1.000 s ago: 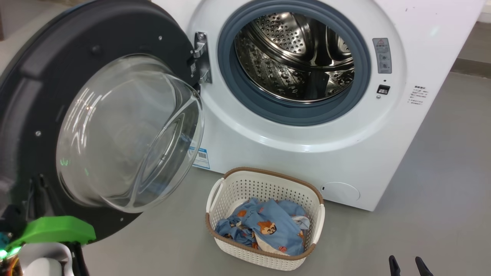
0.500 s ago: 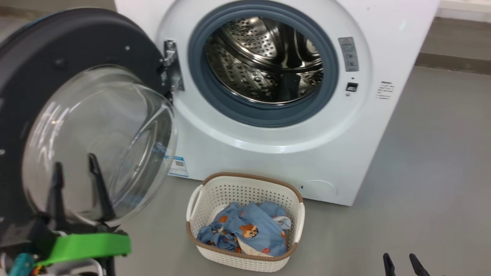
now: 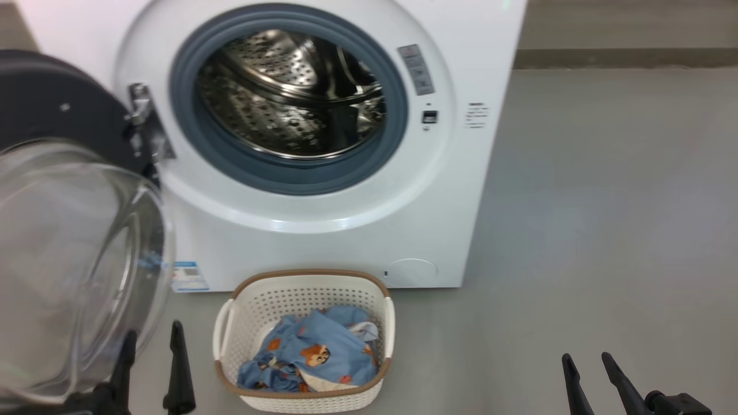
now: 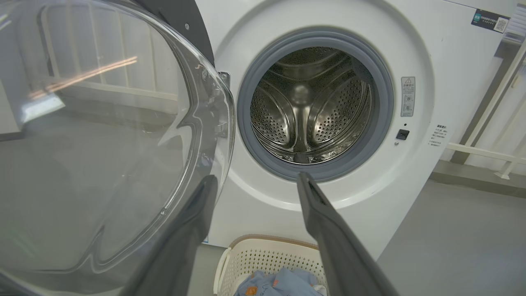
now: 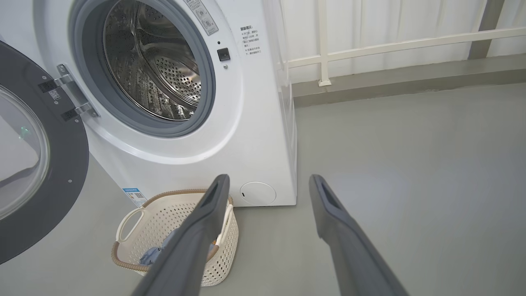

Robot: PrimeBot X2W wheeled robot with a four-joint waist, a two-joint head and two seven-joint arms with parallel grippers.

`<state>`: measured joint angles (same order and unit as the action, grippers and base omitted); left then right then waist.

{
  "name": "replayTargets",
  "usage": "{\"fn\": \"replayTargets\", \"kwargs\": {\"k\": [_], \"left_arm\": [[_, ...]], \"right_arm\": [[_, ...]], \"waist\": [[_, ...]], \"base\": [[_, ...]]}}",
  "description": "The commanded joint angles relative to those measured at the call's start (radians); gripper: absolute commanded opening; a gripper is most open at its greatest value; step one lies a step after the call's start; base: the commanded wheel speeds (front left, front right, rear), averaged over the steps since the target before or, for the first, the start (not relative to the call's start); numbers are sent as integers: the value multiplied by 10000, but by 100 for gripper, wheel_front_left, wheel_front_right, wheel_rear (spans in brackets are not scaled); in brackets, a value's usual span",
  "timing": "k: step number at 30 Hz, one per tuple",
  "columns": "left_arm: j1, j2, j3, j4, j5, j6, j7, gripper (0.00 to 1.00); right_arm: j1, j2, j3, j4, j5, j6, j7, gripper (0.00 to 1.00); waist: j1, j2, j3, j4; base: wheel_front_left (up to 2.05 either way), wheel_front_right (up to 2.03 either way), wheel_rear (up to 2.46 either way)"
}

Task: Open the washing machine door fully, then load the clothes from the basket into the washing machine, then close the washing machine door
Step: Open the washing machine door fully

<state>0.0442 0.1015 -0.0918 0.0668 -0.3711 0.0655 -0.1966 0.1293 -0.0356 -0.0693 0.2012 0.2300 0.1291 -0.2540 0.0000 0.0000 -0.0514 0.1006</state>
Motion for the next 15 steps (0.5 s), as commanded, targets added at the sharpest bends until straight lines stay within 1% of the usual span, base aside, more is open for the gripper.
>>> {"fn": "replayTargets", "kwargs": {"k": [1,7,10,15], "left_arm": [[-176,225,328,4,17,-119,-149,100],[-26,189,275,1172,-167,-531,-437,100],[-28,100,310,1675,-402,-760,-514,100],[-71,41,412,2255,-397,-905,-611,100]], "right_arm": [[-452,-147,322,-284,-121,16,-78,100],[-466,-147,212,-323,-195,16,-78,100],[-473,-147,144,-315,-217,16,-78,100],[-447,-147,56,-209,-364,16,-78,100]], "waist": [[0,0,138,-758],[0,0,251,-938],[0,0,294,-890],[0,0,297,-642]], "base": [[0,0,0],[0,0,0],[0,0,0],[0,0,0]]}}
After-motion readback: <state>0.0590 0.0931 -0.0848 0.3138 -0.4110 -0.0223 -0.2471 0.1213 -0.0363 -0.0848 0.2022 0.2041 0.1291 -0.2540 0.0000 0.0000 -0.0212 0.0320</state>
